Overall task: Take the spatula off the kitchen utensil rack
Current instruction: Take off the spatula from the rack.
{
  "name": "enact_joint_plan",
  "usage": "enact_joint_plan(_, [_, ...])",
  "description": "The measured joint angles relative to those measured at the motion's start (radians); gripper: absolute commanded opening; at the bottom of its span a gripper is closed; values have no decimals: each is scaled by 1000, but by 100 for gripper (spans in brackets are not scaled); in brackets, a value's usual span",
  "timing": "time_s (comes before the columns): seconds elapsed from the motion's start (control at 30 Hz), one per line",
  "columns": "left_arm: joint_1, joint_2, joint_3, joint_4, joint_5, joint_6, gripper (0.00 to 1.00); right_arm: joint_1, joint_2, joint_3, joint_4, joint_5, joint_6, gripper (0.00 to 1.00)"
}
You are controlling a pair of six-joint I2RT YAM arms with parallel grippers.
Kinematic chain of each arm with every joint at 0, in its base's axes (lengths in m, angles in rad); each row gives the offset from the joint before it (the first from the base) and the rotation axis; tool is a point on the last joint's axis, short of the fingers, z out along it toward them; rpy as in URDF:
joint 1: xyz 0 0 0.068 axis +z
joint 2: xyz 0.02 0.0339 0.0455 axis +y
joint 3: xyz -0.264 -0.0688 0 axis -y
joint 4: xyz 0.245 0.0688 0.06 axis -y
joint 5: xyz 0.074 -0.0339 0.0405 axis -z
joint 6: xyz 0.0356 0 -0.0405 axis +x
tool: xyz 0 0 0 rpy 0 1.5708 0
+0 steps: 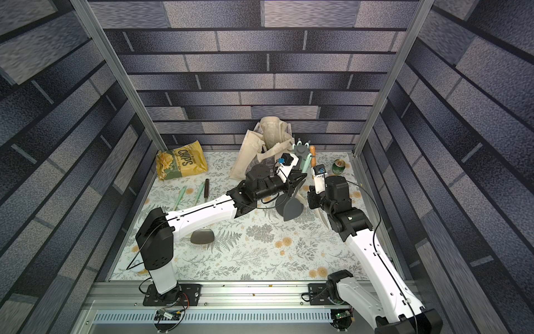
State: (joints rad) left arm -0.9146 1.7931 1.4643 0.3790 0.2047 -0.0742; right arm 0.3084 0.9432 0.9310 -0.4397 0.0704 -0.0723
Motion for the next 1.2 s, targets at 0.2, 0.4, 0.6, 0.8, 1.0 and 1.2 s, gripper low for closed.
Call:
enact_joint_plan(0.2, [13,-50,-11,-75,53,-2,3,4,7,0,13,-4,-9,0])
enact_joint_plan(0.4, [19,-71,-11,-110,101,-36,4,4,8,0,14,-16,-12,0])
enact_joint_plan(0.6, [18,-71,-11,-102,156,-89,4,4,8,0,18,-28,-12,0])
enact_joint_plan(0.8, [11,-71,-11,-86,189,-111,4,4,9,0,18,-38,-12,0])
enact_joint_plan(1.0, [-16,-71,-10,-57,241,-113,4,4,24,0,35,-33,-4,0])
enact_joint_plan(1.2, [-22,-90,-10,-76,245,-110,4,4,24,0,36,-33,0,0])
